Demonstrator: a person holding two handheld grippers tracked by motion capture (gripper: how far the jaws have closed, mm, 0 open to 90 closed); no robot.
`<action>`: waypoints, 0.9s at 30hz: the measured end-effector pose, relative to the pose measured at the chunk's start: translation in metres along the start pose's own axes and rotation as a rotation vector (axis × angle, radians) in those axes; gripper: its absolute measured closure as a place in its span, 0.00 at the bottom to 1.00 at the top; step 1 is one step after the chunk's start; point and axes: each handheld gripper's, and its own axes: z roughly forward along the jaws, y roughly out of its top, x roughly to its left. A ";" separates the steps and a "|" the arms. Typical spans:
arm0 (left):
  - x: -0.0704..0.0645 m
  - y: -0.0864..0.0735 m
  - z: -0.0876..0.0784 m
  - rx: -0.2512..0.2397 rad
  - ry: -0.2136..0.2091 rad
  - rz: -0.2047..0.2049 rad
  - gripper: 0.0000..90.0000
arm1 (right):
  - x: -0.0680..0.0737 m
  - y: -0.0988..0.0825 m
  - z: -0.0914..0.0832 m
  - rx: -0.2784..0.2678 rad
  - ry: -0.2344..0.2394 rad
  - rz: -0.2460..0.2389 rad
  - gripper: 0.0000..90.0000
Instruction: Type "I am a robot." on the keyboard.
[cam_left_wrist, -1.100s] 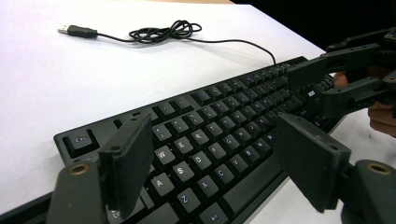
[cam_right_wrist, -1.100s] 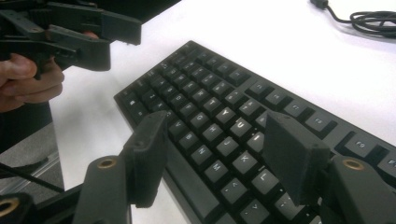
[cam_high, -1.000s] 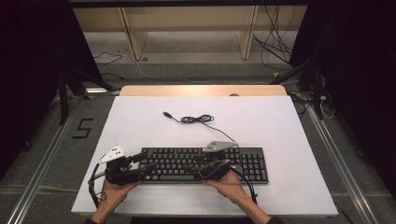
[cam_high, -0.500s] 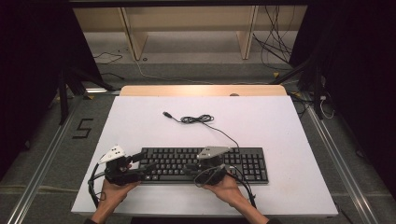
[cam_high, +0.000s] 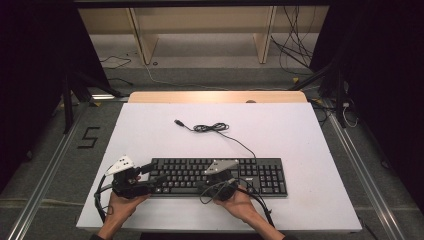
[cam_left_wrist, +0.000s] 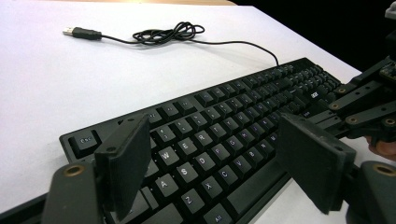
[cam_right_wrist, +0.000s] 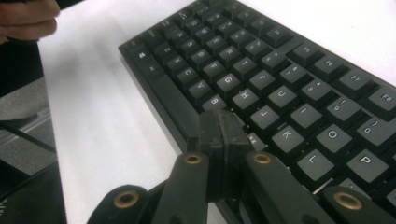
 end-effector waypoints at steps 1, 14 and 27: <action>0.000 0.000 0.000 0.000 0.000 0.000 0.29 | 0.000 0.000 0.001 0.003 -0.001 0.000 1.00; 0.000 0.000 0.000 0.002 0.000 0.001 0.29 | 0.001 -0.003 0.012 0.031 -0.017 -0.010 1.00; 0.000 0.000 0.001 0.004 0.003 -0.002 0.29 | 0.003 -0.004 0.015 0.036 -0.022 -0.009 1.00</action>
